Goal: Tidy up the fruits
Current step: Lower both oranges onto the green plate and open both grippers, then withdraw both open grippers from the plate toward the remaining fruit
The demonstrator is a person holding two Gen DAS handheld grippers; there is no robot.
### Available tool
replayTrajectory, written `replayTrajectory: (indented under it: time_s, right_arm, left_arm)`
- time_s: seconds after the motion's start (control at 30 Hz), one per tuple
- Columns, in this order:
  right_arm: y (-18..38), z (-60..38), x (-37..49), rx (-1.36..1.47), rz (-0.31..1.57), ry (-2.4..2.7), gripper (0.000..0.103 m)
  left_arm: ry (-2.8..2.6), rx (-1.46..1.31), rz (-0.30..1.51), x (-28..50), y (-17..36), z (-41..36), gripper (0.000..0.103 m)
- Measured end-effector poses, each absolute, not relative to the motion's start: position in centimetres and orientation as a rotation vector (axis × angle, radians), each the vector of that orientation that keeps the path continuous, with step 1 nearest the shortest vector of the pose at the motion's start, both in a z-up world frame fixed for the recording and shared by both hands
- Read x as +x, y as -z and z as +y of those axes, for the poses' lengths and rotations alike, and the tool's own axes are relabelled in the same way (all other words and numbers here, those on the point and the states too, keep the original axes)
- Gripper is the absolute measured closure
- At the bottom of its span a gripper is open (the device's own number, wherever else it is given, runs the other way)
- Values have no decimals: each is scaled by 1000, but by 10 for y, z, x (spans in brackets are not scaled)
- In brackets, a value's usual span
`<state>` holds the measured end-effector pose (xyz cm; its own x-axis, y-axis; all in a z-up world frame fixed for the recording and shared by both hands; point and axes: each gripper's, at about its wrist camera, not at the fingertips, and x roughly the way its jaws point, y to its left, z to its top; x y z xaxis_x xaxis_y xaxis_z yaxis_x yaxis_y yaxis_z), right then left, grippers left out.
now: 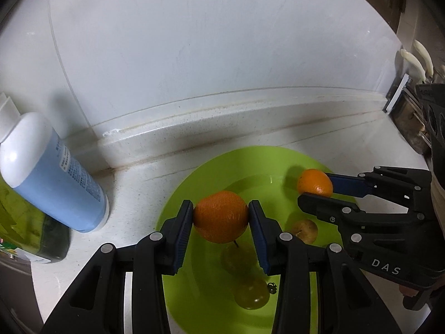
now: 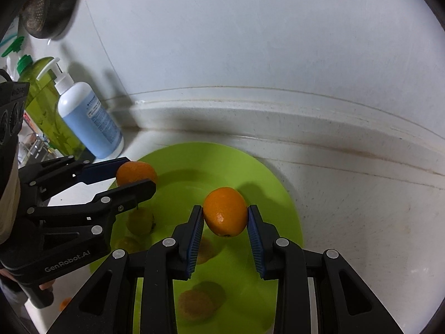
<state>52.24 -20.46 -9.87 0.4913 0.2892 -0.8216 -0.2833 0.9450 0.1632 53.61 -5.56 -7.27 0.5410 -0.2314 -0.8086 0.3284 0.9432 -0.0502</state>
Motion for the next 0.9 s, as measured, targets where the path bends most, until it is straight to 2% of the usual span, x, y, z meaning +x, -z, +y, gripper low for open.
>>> replayTrajectory:
  time_s: [0.47,0.67,0.9]
  right_arm:
    - [95,-196,520,0,976,-343,69]
    - [83,-196,507,-21,938,-327,63]
    - [57,-203,476,-37,842,-286,41]
  left_arm:
    - [331,129,934,536,75,-57,63]
    - [316,131,901,522,61,-54,62]
    - [274,133,824,487,28,-46,52]
